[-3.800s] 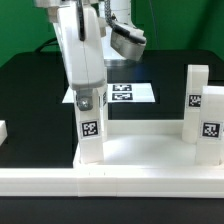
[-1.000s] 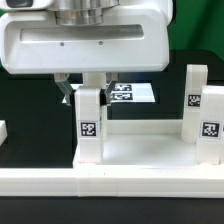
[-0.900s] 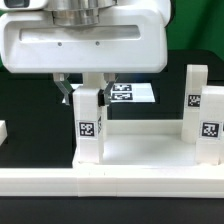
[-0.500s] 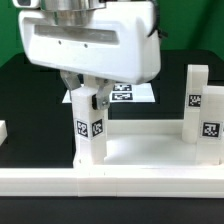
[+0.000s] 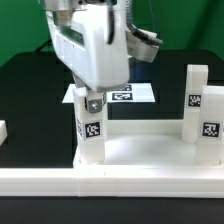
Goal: Assemble desk
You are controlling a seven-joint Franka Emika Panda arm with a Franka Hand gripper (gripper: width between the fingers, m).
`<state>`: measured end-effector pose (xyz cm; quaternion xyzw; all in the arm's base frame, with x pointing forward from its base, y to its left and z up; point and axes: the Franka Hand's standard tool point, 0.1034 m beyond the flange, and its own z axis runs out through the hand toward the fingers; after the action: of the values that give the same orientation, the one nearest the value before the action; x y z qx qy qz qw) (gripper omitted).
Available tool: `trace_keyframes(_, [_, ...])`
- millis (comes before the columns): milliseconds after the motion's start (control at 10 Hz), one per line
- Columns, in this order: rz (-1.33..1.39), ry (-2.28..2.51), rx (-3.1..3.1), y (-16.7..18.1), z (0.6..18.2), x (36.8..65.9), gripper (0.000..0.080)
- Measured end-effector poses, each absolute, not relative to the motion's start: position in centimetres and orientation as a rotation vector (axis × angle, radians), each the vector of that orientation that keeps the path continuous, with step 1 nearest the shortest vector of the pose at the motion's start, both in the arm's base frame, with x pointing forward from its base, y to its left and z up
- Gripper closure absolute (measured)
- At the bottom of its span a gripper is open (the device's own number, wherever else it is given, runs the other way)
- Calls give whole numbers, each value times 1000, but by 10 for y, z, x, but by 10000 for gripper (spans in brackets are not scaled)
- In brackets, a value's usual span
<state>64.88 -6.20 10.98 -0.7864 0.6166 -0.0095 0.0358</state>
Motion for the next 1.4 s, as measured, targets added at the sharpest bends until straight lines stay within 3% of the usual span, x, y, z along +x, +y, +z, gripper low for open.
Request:
trace_keyframes(300, [-29, 1888, -2420, -62, 110, 649, 510])
trace_keyframes(400, [-29, 1863, -2440, -62, 109, 649, 297])
trace_keyframes(500, [-30, 1791, -2499, -62, 109, 648, 297])
trace_keyframes(600, [-20, 1625, -2634, -61, 110, 647, 177])
trace_keyframes(1400, [-34, 446, -3090, -56, 110, 648, 150])
